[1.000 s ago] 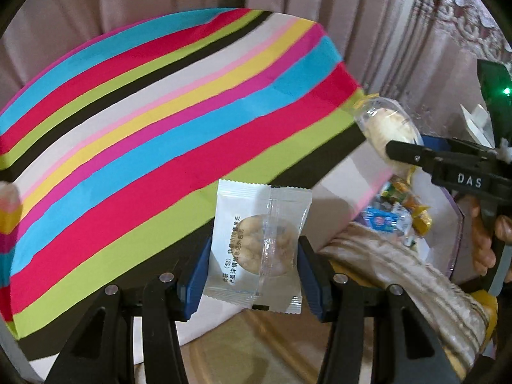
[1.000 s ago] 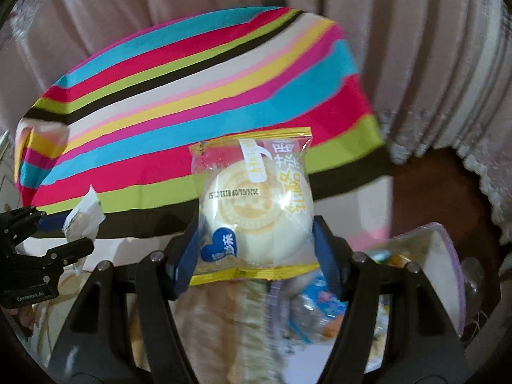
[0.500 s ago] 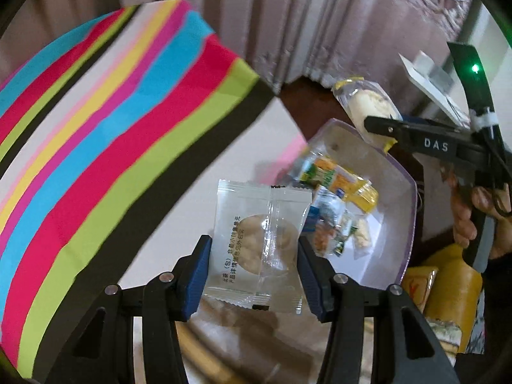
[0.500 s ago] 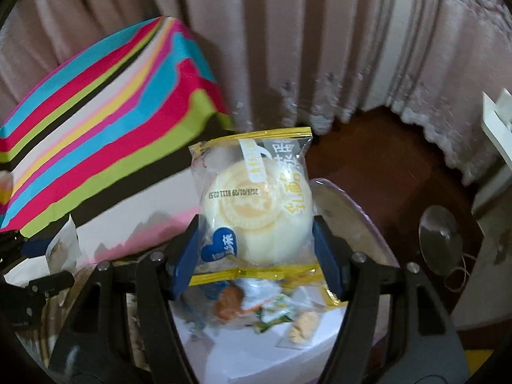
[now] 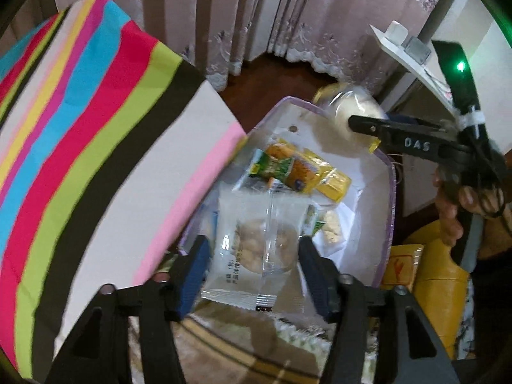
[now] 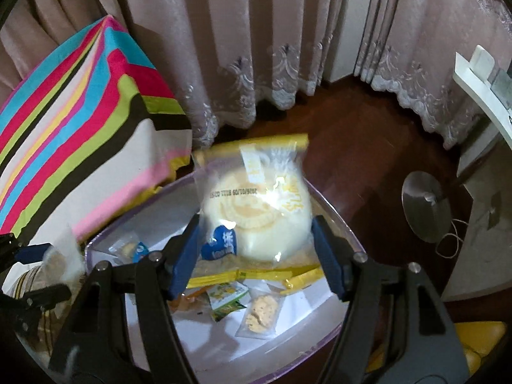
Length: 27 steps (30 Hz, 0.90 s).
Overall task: Organize snacks
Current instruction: 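Carry both packs over the white bin and open both tools, then swing both open tools back over the now empty bed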
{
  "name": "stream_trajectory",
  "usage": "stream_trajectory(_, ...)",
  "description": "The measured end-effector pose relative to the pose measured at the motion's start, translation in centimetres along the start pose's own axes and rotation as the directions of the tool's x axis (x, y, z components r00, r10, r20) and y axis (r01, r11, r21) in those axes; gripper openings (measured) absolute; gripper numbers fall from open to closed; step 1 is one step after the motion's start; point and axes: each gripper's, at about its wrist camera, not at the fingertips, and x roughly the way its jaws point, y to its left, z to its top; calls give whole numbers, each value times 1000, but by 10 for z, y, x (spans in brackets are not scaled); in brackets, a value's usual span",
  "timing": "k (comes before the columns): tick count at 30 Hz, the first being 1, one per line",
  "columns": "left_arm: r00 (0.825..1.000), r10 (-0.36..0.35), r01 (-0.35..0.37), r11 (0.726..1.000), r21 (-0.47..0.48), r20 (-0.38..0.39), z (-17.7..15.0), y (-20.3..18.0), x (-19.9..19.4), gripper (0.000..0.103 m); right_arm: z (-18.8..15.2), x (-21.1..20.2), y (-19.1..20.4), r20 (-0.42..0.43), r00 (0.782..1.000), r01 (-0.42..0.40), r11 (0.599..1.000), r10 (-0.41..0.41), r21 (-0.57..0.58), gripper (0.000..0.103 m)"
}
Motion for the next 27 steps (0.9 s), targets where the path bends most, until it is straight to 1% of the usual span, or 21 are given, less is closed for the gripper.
stream_trajectory(1, 1000, -9, 9, 1000, -14, -2, 1, 2, 1, 69, -1, 0, -1, -2, 1000, 3, 1000, -3, -2, 73)
stream_trajectory(3, 1000, -12, 12, 999, -39, -5, 0, 6, 1, 70, -1, 1, 0, -4, 1000, 10, 1000, -10, -2, 79)
stream_trajectory(5, 1000, -6, 6, 998, -59, -1, -1, 10, -3, 70, -1, -1, 1, -3, 1000, 15, 1000, -15, -2, 80)
stream_trajectory(9, 999, 18, -13, 989, -144, 32, -9, 28, -18, 70, 2, -9, 14, 11, 1000, -19, 1000, 19, -19, 80)
stream_trajectory(11, 996, 74, -63, 978, -196, 49, -18, 39, -32, 70, 1, -19, 29, 19, 999, -42, 998, 43, -38, 80)
stream_trajectory(12, 992, 111, -95, 969, -226, 61, -25, 45, -42, 70, 1, -28, 41, 28, 997, -66, 996, 68, -53, 80)
stream_trajectory(14, 983, 162, -131, 946, -296, 82, -43, 59, -64, 70, -1, -42, 64, 37, 992, -114, 990, 117, -84, 80)
stream_trajectory(15, 976, 198, -155, 927, -341, 93, -57, 68, -78, 70, -4, -50, 79, 36, 988, -144, 984, 148, -106, 82)
stream_trajectory(16, 968, 230, -177, 907, -381, 98, -71, 76, -91, 70, -8, -62, 101, 35, 980, -190, 972, 196, -141, 83)
stream_trajectory(18, 947, 306, -228, 853, -469, 97, -107, 91, -117, 71, -18, -81, 137, 34, 966, -245, 951, 256, -189, 84)
stream_trajectory(19, 932, 351, -259, 818, -513, 88, -126, 99, -130, 73, -24, -90, 153, 30, 960, -266, 942, 278, -207, 86)
stream_trajectory(20, 916, 394, -288, 775, -563, 74, -151, 107, -144, 75, -32, -97, 173, 17, 952, -294, 929, 306, -227, 87)
stream_trajectory(21, 906, 418, -302, 744, -596, 62, -168, 113, -153, 75, -43, -107, 198, -6, 937, -339, 904, 349, -260, 88)
stream_trajectory(22, 895, 445, -320, 706, -632, 44, -186, 119, -164, 75, -55, -113, 220, -26, 926, -368, 881, 377, -297, 88)
stream_trajectory(24, 869, 495, -357, 636, -685, 7, -222, 125, -181, 75, -77, -121, 256, -66, 917, -387, 842, 393, -375, 88)
stream_trajectory(25, 856, 518, -373, 608, -701, -6, -238, 126, -187, 76, -90, -125, 275, -94, 915, -394, 818, 393, -419, 88)
stream_trajectory(27, 838, 546, -384, 559, -735, -23, -268, 125, -199, 76, -113, -132, 300, -116, 910, -405, 789, 399, -463, 88)
